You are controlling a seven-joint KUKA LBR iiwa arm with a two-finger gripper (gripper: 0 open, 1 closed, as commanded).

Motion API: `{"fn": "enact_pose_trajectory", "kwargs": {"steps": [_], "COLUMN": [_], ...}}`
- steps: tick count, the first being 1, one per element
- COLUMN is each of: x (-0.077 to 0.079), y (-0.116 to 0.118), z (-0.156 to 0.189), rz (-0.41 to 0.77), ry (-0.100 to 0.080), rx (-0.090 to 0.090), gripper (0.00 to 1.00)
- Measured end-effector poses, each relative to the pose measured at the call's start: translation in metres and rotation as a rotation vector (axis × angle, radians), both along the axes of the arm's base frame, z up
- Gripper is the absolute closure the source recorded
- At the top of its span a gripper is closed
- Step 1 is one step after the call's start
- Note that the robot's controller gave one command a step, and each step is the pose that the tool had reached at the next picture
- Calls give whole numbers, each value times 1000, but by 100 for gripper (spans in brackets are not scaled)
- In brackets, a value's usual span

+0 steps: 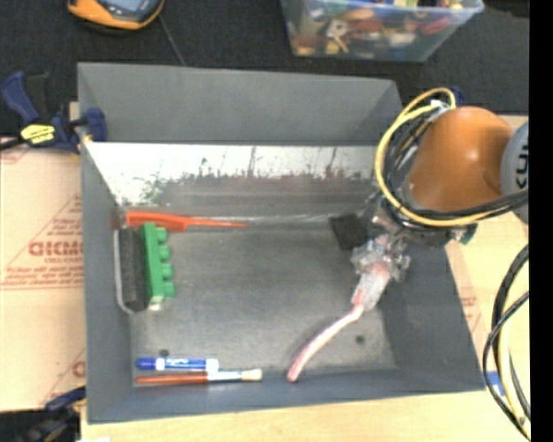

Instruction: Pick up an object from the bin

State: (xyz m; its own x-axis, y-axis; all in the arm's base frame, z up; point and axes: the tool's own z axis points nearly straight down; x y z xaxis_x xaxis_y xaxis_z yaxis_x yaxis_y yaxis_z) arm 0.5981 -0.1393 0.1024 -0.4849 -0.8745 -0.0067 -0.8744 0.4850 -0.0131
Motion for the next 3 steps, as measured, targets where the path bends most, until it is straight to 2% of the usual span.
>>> {"fn": "enact_pose_trajectory", "kwargs": {"steps": [3], "x": [2], "y": [-1], "z": [72], "rz": [-6], "ry": [-7], "rx": [-1], "gripper": [100]}}
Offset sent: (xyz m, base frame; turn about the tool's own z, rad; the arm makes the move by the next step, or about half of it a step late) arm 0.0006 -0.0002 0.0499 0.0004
